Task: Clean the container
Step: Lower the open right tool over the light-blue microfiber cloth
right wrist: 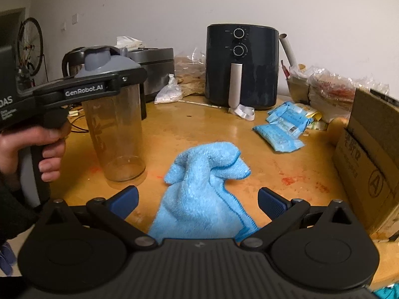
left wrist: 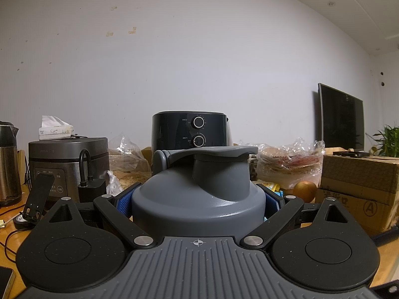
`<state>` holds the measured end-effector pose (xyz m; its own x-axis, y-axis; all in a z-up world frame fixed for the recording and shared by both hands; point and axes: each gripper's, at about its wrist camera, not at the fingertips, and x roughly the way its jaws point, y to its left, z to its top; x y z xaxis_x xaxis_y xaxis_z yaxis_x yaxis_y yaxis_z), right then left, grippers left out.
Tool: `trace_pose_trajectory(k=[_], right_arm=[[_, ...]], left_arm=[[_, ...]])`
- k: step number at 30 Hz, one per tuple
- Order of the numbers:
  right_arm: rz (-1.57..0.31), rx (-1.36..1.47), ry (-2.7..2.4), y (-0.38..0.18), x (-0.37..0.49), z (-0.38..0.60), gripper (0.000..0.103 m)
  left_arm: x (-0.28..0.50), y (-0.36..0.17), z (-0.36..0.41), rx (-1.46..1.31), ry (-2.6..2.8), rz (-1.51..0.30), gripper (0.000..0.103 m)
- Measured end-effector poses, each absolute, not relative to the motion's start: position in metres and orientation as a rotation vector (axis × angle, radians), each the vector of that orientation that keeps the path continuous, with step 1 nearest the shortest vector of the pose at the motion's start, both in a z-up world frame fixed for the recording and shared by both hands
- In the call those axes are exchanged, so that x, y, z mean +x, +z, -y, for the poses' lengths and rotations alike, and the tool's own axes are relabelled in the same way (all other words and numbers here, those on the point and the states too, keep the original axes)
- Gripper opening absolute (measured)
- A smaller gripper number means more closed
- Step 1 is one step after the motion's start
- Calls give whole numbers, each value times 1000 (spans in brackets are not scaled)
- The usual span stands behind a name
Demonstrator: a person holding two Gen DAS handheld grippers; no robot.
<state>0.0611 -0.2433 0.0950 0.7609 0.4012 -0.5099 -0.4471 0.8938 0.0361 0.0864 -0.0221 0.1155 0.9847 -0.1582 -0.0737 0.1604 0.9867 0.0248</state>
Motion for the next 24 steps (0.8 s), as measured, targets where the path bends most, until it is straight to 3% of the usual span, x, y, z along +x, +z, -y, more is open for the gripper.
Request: trace_pose_trajectory(k=[24], right_arm=[[-595, -198, 495, 93, 94, 218, 103]], left_arm=[[86, 116, 22, 31, -161, -72, 95]])
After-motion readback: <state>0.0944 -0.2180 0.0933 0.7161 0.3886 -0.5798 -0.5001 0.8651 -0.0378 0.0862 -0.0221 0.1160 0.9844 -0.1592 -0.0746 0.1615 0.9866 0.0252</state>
